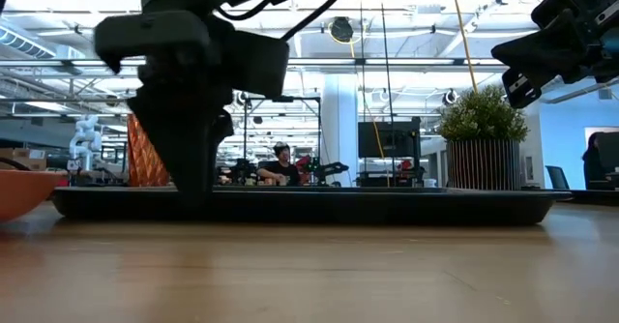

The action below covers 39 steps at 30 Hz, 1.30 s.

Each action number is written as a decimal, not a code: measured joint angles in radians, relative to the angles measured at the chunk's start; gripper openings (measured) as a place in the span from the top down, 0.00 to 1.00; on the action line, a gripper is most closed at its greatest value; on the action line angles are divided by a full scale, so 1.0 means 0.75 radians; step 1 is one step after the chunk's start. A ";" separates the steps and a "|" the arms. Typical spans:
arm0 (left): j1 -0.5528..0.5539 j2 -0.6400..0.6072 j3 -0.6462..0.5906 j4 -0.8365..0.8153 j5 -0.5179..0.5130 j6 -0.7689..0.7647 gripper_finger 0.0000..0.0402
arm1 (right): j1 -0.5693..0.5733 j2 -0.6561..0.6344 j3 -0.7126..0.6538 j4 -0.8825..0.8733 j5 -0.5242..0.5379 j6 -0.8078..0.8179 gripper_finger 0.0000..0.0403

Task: Pick and place plate/cup/fork/spoon on tray
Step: Adjust the black serving tray

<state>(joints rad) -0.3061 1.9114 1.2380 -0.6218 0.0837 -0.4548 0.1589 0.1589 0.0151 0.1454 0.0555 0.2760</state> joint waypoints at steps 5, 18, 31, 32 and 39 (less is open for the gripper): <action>0.000 0.000 0.000 0.069 0.060 -0.041 0.66 | 0.000 0.000 0.000 0.000 0.000 0.000 1.00; 0.052 0.000 0.000 0.060 0.062 -0.249 0.66 | 0.000 0.000 0.000 -0.001 0.000 -0.001 1.00; 0.066 0.000 0.000 0.063 0.028 -0.359 0.66 | 0.000 0.000 0.000 -0.002 -0.001 -0.001 1.00; 0.066 0.000 0.000 0.064 0.027 -0.372 0.66 | 0.000 0.000 0.000 -0.002 -0.001 -0.001 1.00; 0.065 0.000 0.000 0.066 0.020 -0.435 0.67 | 0.000 0.000 0.000 -0.002 -0.001 -0.001 1.00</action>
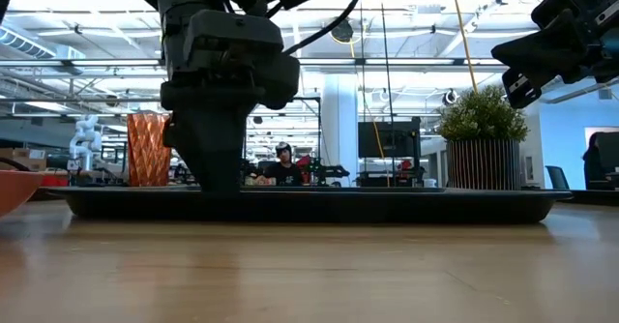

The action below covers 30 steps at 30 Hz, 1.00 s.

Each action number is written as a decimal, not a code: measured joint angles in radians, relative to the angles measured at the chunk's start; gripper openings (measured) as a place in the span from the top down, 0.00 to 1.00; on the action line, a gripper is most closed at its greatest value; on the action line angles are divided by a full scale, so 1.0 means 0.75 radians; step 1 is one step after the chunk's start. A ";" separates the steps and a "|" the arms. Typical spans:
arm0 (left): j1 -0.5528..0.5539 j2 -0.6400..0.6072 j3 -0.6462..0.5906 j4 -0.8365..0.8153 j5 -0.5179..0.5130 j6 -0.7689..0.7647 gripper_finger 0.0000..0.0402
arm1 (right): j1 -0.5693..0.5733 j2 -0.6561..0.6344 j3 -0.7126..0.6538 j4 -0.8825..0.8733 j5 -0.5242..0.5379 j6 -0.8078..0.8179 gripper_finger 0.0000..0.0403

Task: Pick and place plate/cup/fork/spoon on tray
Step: Adjust the black serving tray

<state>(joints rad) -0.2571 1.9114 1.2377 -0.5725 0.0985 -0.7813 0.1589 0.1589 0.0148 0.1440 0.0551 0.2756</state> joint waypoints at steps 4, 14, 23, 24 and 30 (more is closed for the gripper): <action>-0.015 -0.001 0.000 0.015 -0.052 0.163 0.74 | 0.000 0.000 0.000 -0.003 0.000 0.000 1.00; -0.049 -0.001 0.000 0.110 -0.077 0.536 0.88 | 0.000 0.000 0.000 -0.019 0.000 0.000 1.00; -0.050 0.000 0.016 0.095 -0.076 0.582 0.80 | 0.000 0.001 0.000 -0.020 0.000 0.000 1.00; -0.047 -0.001 0.025 0.090 -0.076 0.582 0.80 | 0.000 0.001 0.000 -0.020 0.000 0.000 1.00; -0.032 0.000 0.159 -0.105 -0.075 0.638 0.82 | 0.000 0.001 0.000 -0.020 0.000 0.000 1.00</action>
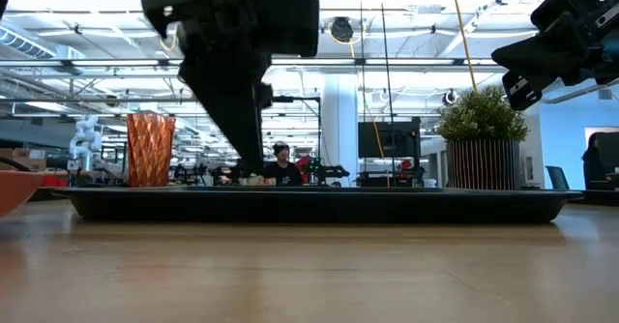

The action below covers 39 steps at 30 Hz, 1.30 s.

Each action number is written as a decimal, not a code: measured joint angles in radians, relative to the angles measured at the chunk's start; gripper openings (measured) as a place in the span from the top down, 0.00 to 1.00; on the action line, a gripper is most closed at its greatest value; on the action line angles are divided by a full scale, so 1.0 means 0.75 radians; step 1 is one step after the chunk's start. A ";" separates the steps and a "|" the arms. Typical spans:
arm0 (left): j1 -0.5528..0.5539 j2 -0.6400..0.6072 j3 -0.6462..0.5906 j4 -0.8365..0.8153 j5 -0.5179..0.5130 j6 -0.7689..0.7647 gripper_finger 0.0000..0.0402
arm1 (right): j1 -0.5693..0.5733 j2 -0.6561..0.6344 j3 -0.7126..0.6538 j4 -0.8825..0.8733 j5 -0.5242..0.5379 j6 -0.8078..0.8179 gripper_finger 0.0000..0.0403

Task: Pick and place plate/cup/fork/spoon on tray
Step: Adjust the black serving tray

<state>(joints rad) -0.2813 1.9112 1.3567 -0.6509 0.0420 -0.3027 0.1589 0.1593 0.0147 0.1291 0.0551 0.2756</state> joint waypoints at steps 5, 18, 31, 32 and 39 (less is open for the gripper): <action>-0.001 0.000 0.192 -0.367 -0.017 0.058 0.86 | 0.000 0.000 0.000 0.000 -0.003 0.000 1.00; -0.077 -0.001 0.465 -0.882 0.120 -0.359 0.91 | 0.000 0.001 0.000 0.091 -0.139 -0.227 1.00; -0.310 -0.001 0.340 -0.587 0.114 -0.578 0.71 | 0.000 0.001 0.000 0.100 -0.140 -0.327 1.00; -0.314 -0.001 0.340 -0.565 0.107 -0.627 0.67 | 0.000 0.001 0.000 0.097 -0.140 -0.310 1.00; -0.356 -0.001 0.340 -0.450 0.123 -1.004 0.44 | 0.000 0.001 0.000 -0.014 -0.144 -0.126 1.00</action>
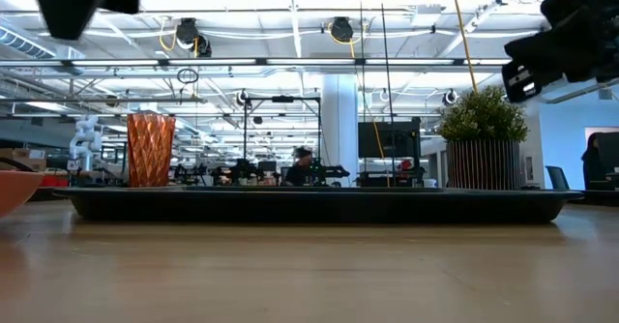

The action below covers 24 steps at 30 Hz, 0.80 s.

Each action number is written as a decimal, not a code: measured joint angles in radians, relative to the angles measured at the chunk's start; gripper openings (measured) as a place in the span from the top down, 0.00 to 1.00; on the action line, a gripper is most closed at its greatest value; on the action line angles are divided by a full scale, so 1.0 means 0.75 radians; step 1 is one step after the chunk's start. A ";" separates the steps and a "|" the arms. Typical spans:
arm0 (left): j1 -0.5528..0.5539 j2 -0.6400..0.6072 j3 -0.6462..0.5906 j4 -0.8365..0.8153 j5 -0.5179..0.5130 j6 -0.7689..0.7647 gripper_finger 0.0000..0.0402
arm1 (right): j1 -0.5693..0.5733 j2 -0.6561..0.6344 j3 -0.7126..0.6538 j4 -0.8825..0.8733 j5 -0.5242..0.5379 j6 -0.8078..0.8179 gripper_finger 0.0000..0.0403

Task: Pick and place plate/cup/fork/spoon on tray
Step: Adjust the black serving tray

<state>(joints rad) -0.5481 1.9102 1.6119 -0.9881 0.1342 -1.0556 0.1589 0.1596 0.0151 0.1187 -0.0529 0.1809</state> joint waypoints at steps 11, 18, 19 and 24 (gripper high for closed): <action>-0.181 0.000 0.000 0.008 0.000 -0.629 0.37 | 0.000 0.000 0.000 -0.115 0.001 0.187 1.00; -0.283 0.001 0.000 0.036 -0.056 -0.857 0.37 | 0.000 0.019 0.000 -0.113 0.004 0.149 1.00; -0.290 0.005 0.000 0.036 -0.091 -0.866 0.37 | 0.000 0.019 0.000 -0.112 0.004 0.126 1.00; -0.297 0.111 0.001 0.111 -0.115 -0.833 0.37 | 0.000 0.019 0.000 -0.094 0.099 0.031 1.00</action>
<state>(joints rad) -0.7709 1.9933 1.6127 -0.9049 0.0476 -1.6801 0.1589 0.1738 0.0149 0.0483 0.0213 0.2039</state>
